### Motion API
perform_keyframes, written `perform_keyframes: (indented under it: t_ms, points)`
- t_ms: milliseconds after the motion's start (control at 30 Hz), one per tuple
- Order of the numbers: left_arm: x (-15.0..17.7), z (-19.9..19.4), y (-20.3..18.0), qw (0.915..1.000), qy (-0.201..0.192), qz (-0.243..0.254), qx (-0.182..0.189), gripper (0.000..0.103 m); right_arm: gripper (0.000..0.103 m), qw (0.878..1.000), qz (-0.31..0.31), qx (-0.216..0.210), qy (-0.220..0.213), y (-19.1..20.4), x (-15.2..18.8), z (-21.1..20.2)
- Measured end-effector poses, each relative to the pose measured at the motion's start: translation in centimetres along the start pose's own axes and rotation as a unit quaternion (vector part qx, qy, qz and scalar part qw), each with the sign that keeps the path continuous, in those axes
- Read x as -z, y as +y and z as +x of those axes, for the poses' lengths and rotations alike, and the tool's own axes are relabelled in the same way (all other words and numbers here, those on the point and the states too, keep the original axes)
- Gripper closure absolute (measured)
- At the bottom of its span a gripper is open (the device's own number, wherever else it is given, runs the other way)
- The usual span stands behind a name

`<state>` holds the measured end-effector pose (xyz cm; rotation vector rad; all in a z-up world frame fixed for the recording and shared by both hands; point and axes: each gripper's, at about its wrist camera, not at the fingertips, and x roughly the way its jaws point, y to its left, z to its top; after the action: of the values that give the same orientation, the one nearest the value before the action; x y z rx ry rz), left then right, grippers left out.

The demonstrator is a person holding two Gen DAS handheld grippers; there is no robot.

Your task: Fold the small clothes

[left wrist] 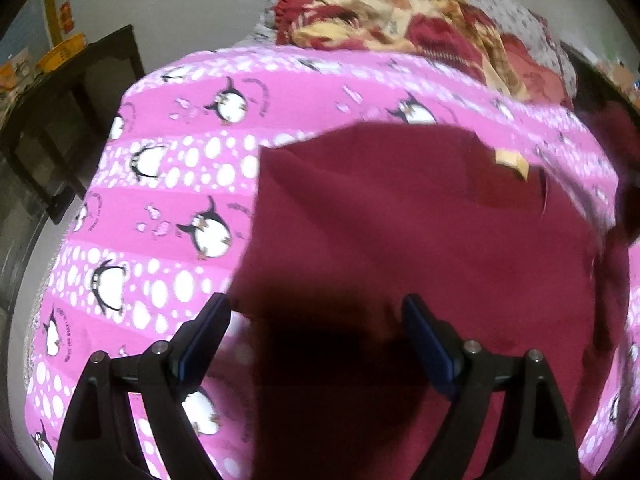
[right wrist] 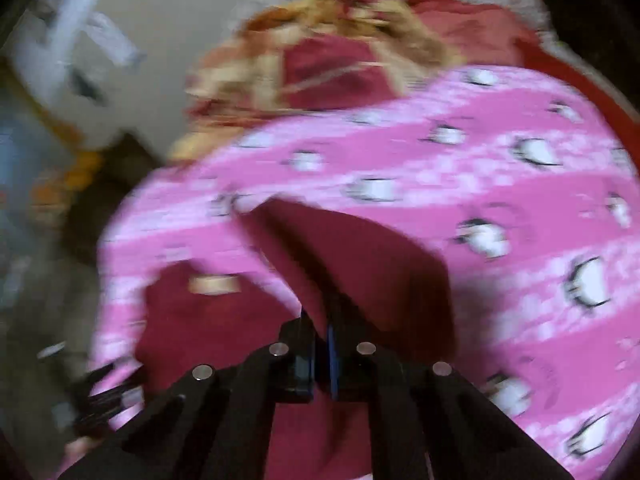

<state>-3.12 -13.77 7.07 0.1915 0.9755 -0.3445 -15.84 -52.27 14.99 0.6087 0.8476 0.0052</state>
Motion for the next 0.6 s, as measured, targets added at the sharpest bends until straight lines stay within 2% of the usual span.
perform_keyframes:
  t_ms: [100, 200, 267, 333, 433, 533, 600]
  points:
    - [-0.5, -1.3, 1.4, 0.9997, -0.017, -0.014, -0.004, 0.017, 0.097, 0.995, -0.052, -0.073, 0.033, 4.7, 1.3, -1.1]
    - [-0.9, -2.4, 2.9, 0.9991, -0.03, -0.027, -0.011, 0.017, 0.097, 0.981, -0.115, -0.127, 0.087, 9.7, 3.1, 0.0]
    - [-1.0, -3.1, 4.1, 0.9985, -0.036, -0.04, -0.013, 0.017, 0.097, 0.97, -0.143, -0.145, 0.132, 12.4, 4.3, 2.2]
    - [-0.9, -3.6, 5.3, 0.9978, -0.041, -0.051, -0.015, 0.017, 0.097, 0.96, -0.171, -0.133, 0.176, 14.6, 5.4, 5.7]
    - [-0.6, -3.9, 6.2, 0.9975, -0.041, -0.055, -0.016, 0.017, 0.097, 0.952, -0.172, -0.105, 0.23, 15.8, 6.1, 11.9]
    - [-0.3, -3.8, 6.7, 0.9979, -0.038, -0.053, 0.002, 0.017, 0.097, 0.952, -0.166, -0.072, 0.246, 16.0, 5.9, 17.0]
    - [-0.2, -3.6, 6.6, 0.9978, -0.037, -0.05, 0.025, 0.017, 0.097, 0.96, -0.155, -0.031, 0.232, 15.4, 4.8, 20.1]
